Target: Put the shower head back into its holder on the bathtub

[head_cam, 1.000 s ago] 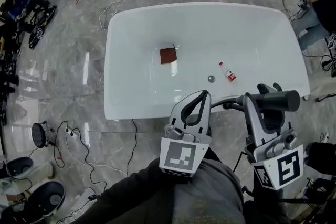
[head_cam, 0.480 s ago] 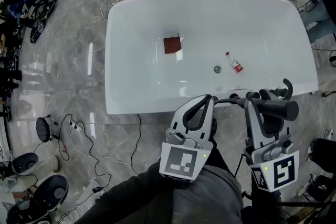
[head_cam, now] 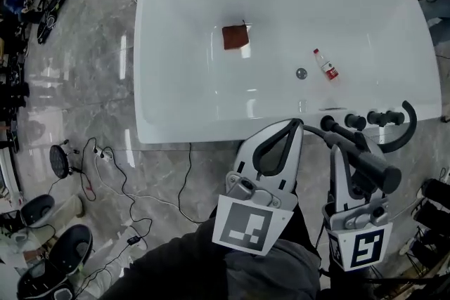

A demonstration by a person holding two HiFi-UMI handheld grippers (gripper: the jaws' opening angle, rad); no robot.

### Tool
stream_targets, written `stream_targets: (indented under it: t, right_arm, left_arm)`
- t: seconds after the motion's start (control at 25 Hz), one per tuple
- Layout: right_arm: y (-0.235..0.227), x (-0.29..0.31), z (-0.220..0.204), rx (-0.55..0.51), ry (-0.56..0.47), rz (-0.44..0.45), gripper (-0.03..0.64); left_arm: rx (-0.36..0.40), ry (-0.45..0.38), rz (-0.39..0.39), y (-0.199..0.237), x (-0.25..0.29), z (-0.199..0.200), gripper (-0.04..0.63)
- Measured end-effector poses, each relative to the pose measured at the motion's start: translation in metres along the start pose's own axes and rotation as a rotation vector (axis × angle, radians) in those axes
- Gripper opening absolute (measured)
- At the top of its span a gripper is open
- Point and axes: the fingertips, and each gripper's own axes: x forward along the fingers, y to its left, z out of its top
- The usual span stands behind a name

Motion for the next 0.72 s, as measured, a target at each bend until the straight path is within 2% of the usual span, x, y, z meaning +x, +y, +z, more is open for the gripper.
stream_targets:
  t: [0.44, 0.56, 0.72]
  right_arm:
    - [-0.001, 0.015, -0.059, 0.027, 0.042, -0.026, 0.135]
    - [0.002, 0.019, -0.074, 0.026, 0.060, -0.021, 0.134]
    - [0.007, 0.025, -0.090, 0.034, 0.090, -0.023, 0.135]
  left_arm:
    - [-0.017, 0.100, 0.012, 0.015, 0.008, -0.053, 0.005]
    - [0.006, 0.111, 0.011, 0.022, 0.013, -0.060, 0.004]
    - [-0.011, 0.116, 0.036, 0.040, 0.014, -0.065, 0.004]
